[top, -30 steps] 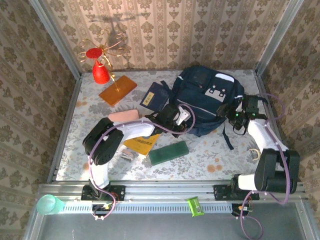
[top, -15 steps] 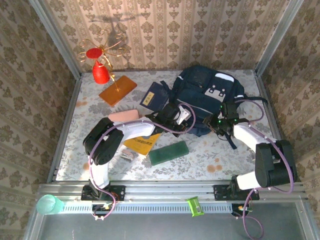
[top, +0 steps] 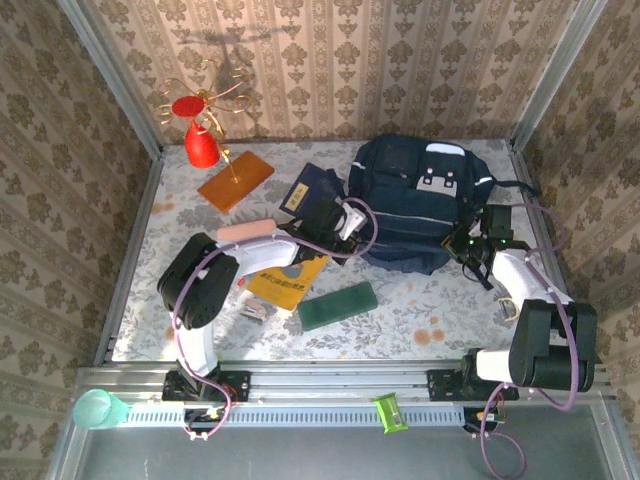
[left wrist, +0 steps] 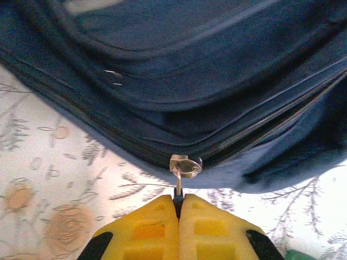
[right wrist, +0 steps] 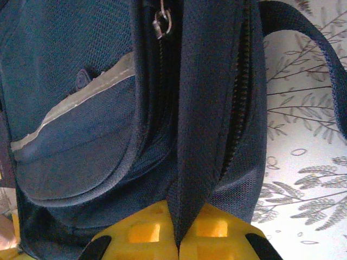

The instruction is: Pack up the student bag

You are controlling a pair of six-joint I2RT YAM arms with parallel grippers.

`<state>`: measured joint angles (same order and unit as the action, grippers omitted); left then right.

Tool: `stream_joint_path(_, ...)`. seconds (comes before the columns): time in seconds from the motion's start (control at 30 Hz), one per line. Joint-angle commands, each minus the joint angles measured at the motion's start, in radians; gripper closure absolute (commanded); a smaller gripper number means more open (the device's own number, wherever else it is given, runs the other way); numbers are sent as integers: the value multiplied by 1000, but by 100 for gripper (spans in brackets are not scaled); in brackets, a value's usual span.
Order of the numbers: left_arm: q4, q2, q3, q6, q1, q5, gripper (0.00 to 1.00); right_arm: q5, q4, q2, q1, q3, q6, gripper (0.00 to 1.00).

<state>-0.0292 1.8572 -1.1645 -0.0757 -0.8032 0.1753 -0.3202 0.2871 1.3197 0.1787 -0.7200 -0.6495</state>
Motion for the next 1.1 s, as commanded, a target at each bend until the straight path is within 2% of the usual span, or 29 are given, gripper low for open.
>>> stream_joint_path(0.0, -89, -36, 21, 22, 24, -28, 100, 25, 10, -3, 36, -76, 51, 96)
stream_joint_path(0.13, -50, -56, 34, -9, -9, 29, 100, -9, 6, 21, 32, -103, 43, 85)
stream_joint_path(0.3, 6, -46, 22, -75, -53, 71, 100, -21, 49, -2, 0, -54, 55, 54)
stream_joint_path(0.4, 11, -40, 6, -85, -71, 76, 100, -11, 85, -57, -15, 1, 66, 41)
stream_joint_path(0.43, 11, -39, 3, -87, -75, 76, 100, -5, 92, -90, -22, 30, 64, 33)
stream_joint_path(0.53, 16, -38, -6, -88, -83, 85, 100, 5, 96, -166, -79, 99, 28, 22)
stream_joint_path(0.67, 18, -34, -13, -87, -86, 90, 100, 30, 60, -209, -197, 153, -57, 13)
stream_joint_path(0.77, 18, -35, -13, -87, -87, 93, 100, 62, 10, -190, -268, 165, -111, 12)
stream_joint_path(0.87, 15, -38, -9, -84, -87, 93, 100, 82, -26, -147, -311, 160, -135, 17)
stream_joint_path(0.93, 18, -41, -5, -83, -87, 90, 100, 93, -48, -121, -321, 157, -140, 27)
stream_joint_path(1.07, 11, -49, 5, -69, -86, 69, 100, 168, -24, -94, -314, 133, -87, 59)
